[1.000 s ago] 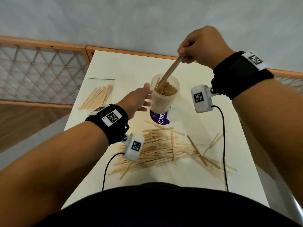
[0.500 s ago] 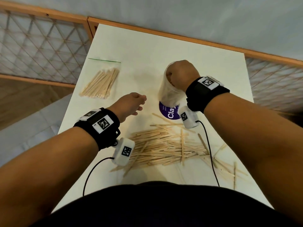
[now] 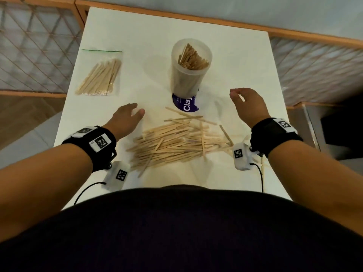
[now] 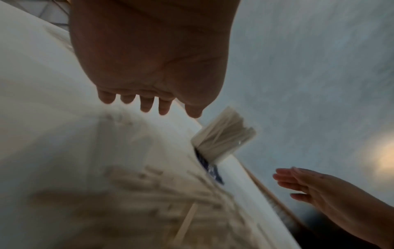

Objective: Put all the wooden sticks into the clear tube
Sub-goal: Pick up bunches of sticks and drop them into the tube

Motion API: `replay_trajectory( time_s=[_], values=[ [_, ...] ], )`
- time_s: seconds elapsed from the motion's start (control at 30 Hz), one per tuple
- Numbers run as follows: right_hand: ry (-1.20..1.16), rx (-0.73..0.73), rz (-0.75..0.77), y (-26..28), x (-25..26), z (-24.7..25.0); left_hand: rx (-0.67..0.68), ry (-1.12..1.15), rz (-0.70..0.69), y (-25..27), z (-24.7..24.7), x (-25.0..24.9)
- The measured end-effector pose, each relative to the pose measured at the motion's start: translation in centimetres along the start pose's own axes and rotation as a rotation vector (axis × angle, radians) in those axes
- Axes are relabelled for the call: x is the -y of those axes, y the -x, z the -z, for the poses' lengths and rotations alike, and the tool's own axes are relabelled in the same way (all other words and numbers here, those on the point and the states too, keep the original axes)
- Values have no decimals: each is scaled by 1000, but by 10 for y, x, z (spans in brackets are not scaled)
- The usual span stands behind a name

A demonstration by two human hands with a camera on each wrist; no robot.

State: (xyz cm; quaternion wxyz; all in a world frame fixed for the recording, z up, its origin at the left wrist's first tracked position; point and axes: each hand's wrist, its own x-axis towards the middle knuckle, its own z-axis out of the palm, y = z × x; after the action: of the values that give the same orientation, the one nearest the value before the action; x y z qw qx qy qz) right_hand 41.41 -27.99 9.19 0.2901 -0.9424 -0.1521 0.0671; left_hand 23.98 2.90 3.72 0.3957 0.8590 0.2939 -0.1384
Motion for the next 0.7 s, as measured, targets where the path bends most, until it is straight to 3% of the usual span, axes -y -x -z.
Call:
replay_trajectory(
  time_s=[0.1, 0.2, 0.4, 0.53, 0.7],
  values=[
    [82, 75, -158, 40, -62, -11, -51, -202, 67, 16, -22, 25],
    [246, 79, -307, 76, -108, -20, -109, -180, 96, 42, -48, 38],
    [192, -27, -621, 126, -154, -27, -112, -217, -68, 68, -89, 43],
    [235, 4, -458, 133, -147, -47, -89, -282, -185, 71, -109, 28],
    [252, 194, -243, 118, -103, -72, -66, -356, -231, 66, -126, 14]
  ],
)
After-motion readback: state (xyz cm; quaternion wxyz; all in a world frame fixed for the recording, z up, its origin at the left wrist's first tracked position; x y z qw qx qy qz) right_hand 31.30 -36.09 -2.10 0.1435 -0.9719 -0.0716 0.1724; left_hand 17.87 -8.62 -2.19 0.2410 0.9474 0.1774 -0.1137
